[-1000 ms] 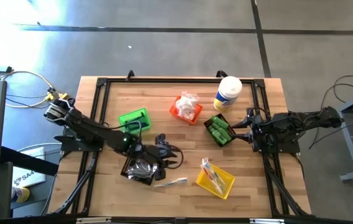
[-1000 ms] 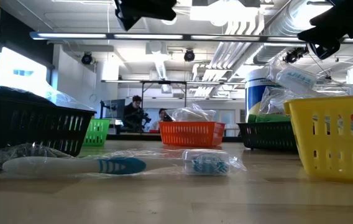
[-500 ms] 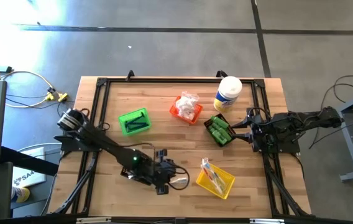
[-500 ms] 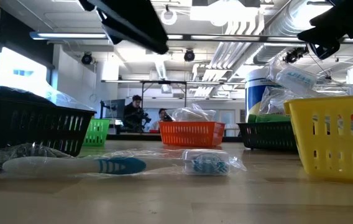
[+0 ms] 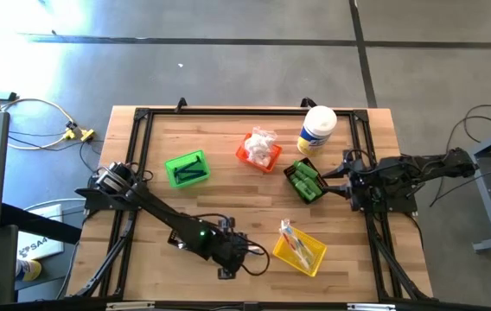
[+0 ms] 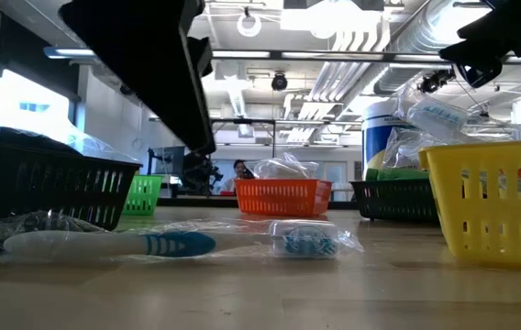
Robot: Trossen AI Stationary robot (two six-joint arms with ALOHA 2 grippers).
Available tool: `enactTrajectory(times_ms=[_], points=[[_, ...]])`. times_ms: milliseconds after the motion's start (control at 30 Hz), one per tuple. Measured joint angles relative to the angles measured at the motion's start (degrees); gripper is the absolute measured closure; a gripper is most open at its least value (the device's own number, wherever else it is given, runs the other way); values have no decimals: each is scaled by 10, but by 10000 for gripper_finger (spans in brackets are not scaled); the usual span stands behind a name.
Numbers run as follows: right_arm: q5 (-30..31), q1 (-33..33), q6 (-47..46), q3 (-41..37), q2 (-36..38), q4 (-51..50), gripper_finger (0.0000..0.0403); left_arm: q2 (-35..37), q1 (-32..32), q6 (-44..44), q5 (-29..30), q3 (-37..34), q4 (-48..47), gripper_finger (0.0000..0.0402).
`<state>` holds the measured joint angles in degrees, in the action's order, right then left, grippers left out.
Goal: Pick & Place Travel size toiletries
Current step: Put the blue toothbrush into the yellow bin
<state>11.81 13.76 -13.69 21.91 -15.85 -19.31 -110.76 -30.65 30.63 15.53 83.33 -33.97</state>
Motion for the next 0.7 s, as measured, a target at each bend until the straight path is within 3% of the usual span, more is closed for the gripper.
enactTrajectory(times_ms=[400,700], points=[[0,0,0,0,-18,-4,229,-1,24,26,-19,0,-18,295],[0,0,0,0,-19,-6,229,-18,52,29,-101,-1,-22,293]])
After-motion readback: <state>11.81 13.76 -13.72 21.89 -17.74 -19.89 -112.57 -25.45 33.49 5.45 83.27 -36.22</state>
